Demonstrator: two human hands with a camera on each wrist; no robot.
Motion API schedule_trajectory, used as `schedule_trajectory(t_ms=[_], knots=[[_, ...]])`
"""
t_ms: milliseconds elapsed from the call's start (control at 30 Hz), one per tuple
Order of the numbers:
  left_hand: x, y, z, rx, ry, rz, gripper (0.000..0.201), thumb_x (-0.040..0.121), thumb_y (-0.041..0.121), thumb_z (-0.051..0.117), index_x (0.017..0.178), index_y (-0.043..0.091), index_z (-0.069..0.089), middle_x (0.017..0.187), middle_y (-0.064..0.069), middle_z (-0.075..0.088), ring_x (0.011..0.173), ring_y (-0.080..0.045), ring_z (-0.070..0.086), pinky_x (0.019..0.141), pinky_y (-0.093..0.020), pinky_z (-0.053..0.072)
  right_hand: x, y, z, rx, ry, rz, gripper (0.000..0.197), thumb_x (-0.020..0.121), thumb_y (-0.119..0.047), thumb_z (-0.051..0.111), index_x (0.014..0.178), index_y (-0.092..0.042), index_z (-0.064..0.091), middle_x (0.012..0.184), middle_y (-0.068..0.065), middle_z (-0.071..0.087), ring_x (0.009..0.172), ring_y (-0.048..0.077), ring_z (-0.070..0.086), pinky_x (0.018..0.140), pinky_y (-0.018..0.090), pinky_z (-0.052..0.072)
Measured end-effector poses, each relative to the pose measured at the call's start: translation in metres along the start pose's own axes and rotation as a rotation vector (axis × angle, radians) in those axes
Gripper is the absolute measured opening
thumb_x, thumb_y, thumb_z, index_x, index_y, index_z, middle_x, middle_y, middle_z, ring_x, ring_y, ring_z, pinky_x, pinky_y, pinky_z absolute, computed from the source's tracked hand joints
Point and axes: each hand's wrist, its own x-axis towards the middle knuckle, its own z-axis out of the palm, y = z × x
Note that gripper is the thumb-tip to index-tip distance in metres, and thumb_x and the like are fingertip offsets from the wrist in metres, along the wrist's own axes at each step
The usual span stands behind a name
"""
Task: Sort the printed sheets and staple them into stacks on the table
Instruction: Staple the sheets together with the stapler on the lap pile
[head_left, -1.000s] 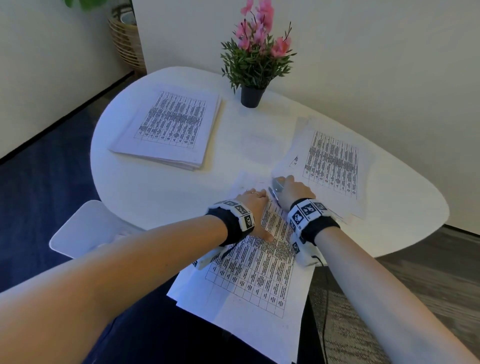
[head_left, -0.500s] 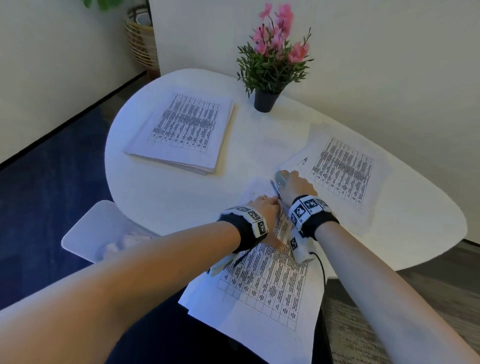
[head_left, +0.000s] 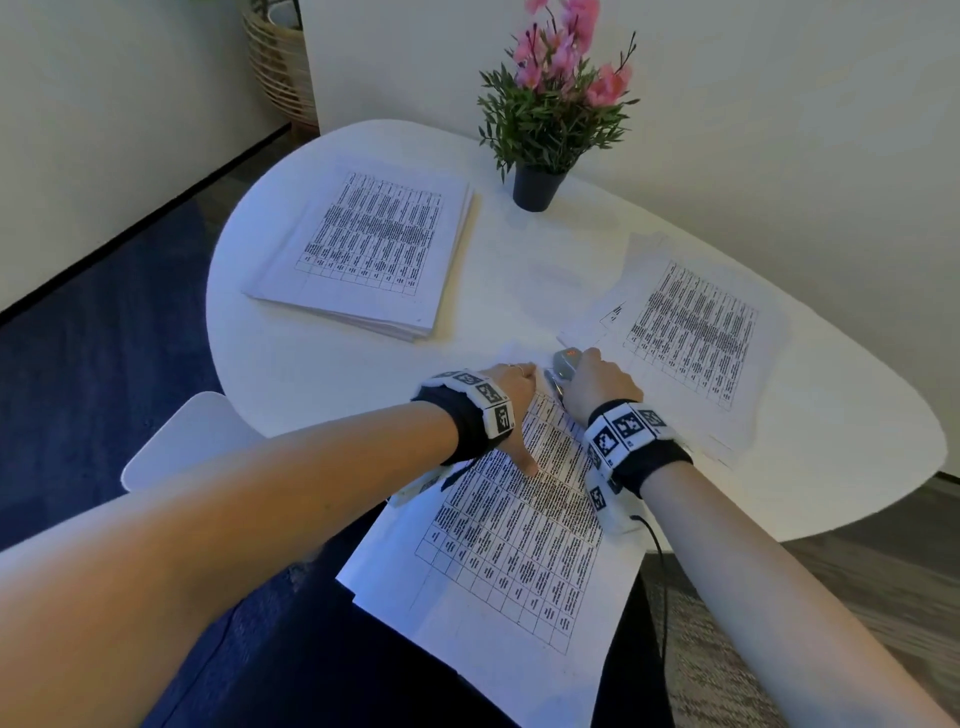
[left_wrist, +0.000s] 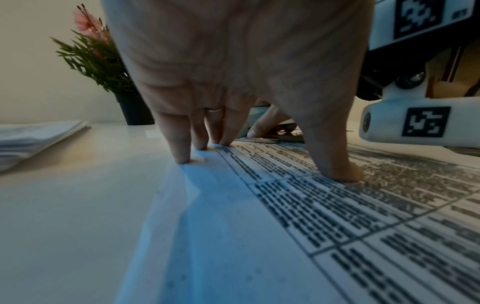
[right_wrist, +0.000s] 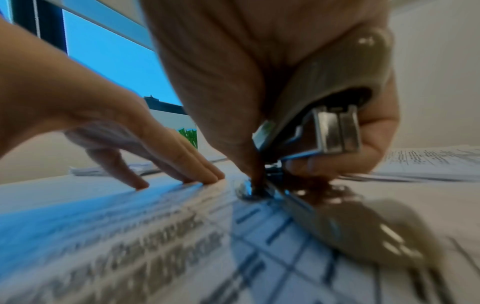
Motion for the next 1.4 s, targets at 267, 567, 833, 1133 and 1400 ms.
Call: schedule_trajectory(t_ms=[267, 567, 833, 1133, 1400], knots=[[0.001, -0.004, 0.0, -0.007, -0.006, 0.026, 0.129, 0.056, 0.068, 0.076, 0.15, 0.006, 0.013, 0.159, -0.006, 0.01, 0.142, -0.025, 0.021, 0.114, -0.044, 0.028, 0.005, 0.007, -0.012, -0.107, -0.064, -0.06, 0.042, 0.093, -0.03, 0.053, 0.126, -0.008, 0.037, 0.111, 0.014, 0.06, 0.096, 0.031, 0.06, 0.074, 0.037, 0.047], [0.003, -0.002, 0.002, -0.025, 0.016, -0.007, 0.125, 0.055, 0.066, 0.079, 0.148, 0.007, 0.019, 0.153, -0.006, 0.027, 0.136, -0.026, 0.032, 0.109, -0.045, 0.036, 0.008, -0.016, -0.005, 0.014, -0.062, -0.02, 0.028, 0.088, -0.005, 0.05, 0.116, -0.002, 0.052, 0.115, 0.016, 0.057, 0.093, 0.031, 0.061, 0.078, 0.035, 0.053], [0.008, -0.004, 0.003, -0.015, 0.031, -0.005, 0.126, 0.054, 0.067, 0.078, 0.148, 0.006, 0.02, 0.154, -0.007, 0.027, 0.137, -0.026, 0.032, 0.109, -0.044, 0.037, 0.017, -0.013, -0.011, -0.005, 0.025, -0.02, 0.033, 0.093, -0.02, 0.053, 0.12, -0.003, 0.043, 0.116, 0.016, 0.06, 0.103, 0.032, 0.06, 0.074, 0.036, 0.043], [0.014, -0.007, 0.005, -0.053, 0.046, -0.003, 0.123, 0.05, 0.068, 0.08, 0.145, 0.01, 0.029, 0.148, -0.004, 0.034, 0.131, -0.025, 0.038, 0.106, -0.045, 0.039, 0.033, -0.035, -0.023, 0.21, -0.044, 0.047, 0.034, 0.094, -0.026, 0.052, 0.108, 0.004, 0.056, 0.107, 0.017, 0.064, 0.092, 0.031, 0.063, 0.073, 0.033, 0.05], [0.003, -0.015, 0.0, -0.074, 0.025, 0.04, 0.113, 0.067, 0.062, 0.072, 0.149, 0.007, 0.018, 0.157, -0.005, 0.017, 0.139, -0.025, 0.028, 0.111, -0.042, 0.033, 0.034, -0.028, -0.035, 0.281, -0.025, -0.166, 0.037, 0.093, -0.025, 0.054, 0.118, -0.001, 0.04, 0.11, 0.018, 0.057, 0.083, 0.029, 0.054, 0.057, 0.026, 0.039]])
